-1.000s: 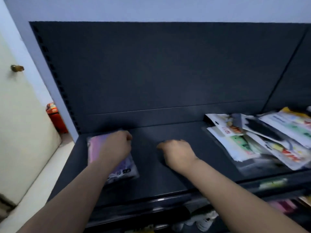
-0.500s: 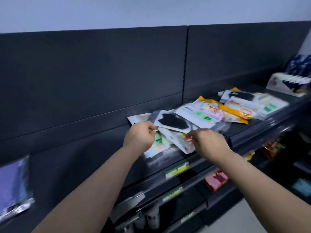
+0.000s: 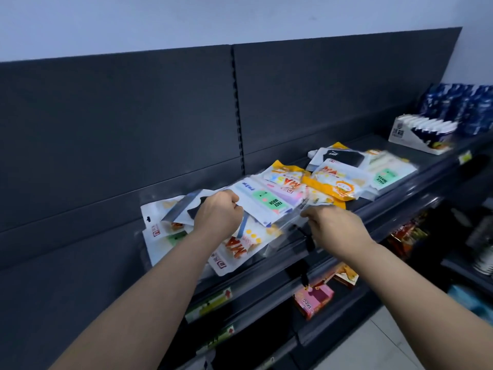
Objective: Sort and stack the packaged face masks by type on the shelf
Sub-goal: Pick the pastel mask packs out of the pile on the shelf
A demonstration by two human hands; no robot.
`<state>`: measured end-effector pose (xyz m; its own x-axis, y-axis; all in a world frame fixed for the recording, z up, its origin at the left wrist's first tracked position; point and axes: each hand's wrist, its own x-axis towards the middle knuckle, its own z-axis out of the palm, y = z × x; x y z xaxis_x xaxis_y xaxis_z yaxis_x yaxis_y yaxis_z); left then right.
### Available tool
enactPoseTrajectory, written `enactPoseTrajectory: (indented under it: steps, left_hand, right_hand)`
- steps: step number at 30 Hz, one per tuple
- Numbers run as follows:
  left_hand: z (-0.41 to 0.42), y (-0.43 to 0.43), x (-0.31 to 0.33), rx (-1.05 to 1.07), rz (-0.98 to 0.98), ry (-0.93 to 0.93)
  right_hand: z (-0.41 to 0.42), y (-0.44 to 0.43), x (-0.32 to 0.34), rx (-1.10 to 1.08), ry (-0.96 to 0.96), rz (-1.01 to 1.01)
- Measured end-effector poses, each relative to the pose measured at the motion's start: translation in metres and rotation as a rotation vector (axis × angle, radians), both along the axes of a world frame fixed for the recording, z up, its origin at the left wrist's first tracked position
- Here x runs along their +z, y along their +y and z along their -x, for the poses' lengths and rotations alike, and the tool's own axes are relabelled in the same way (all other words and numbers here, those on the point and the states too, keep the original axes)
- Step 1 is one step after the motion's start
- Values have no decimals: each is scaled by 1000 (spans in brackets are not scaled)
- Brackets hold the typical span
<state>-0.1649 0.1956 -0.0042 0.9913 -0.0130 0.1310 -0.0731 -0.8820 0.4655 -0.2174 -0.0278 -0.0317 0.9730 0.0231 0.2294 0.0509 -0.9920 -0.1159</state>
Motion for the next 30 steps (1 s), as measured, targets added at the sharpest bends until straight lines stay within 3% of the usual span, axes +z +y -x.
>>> enactPoseTrajectory:
  steps: [6, 13, 22, 28, 30]
  left_hand:
    - [-37, -14, -5, -38, -55, -12]
    - [-95, -30, -30, -318, -362, 32]
    - [-117, 11, -17, -184, -480, 284]
    - [-104, -7, -16, -88, -412, 241]
    - [-99, -15, -19, -43, -425, 313]
  right_hand:
    - [-42, -9, -3, 11, 61, -15]
    - [-115, -12, 2, 34, 85, -22]
    - [-180, 9, -13, 170, 253, -34]
    - [-192, 11, -20, 181, 315, 135]
    - [-195, 6, -22, 197, 288, 138]
